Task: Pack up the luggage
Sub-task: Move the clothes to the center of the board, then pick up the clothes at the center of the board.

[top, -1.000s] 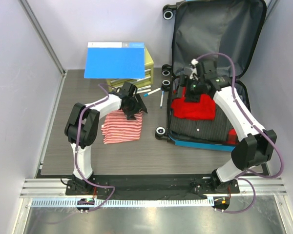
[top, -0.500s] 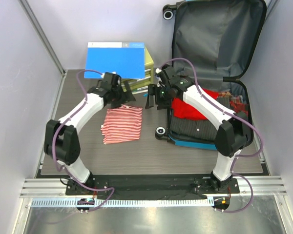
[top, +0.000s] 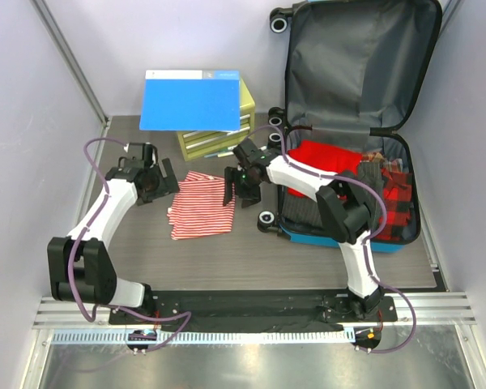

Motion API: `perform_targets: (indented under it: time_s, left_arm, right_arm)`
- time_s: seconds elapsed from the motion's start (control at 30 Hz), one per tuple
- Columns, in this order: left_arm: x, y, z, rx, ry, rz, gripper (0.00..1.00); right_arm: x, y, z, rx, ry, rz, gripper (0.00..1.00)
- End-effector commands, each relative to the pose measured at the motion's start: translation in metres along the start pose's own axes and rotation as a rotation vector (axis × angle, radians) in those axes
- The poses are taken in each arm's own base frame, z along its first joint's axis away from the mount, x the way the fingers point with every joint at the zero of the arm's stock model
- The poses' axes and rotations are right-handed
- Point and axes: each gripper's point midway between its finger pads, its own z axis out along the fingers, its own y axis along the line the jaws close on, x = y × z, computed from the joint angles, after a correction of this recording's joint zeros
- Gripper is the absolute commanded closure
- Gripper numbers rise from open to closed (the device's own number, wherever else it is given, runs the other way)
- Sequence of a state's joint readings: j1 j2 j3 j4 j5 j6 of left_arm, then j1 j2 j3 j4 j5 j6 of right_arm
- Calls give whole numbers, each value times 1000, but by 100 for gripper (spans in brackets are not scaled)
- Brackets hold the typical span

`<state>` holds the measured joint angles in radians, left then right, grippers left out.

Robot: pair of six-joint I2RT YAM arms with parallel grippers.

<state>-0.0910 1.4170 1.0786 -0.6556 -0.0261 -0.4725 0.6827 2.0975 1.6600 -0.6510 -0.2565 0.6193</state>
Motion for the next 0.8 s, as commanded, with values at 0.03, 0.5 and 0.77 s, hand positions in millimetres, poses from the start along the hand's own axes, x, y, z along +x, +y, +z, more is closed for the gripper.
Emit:
perform_targets:
  time_s: [0.03,0.5,0.77]
  left_arm:
    - [7,4,1,16,-17,71,12]
    - [17,-2,9,67,4,54,11]
    - [17,-2,11,69,2,51,12]
  right_arm:
    - [-12,19,5,-14,-65,20,31]
    - [-4,19,35,42,-57,68,34]
    - [-4,18,49,55,-52,53,36]
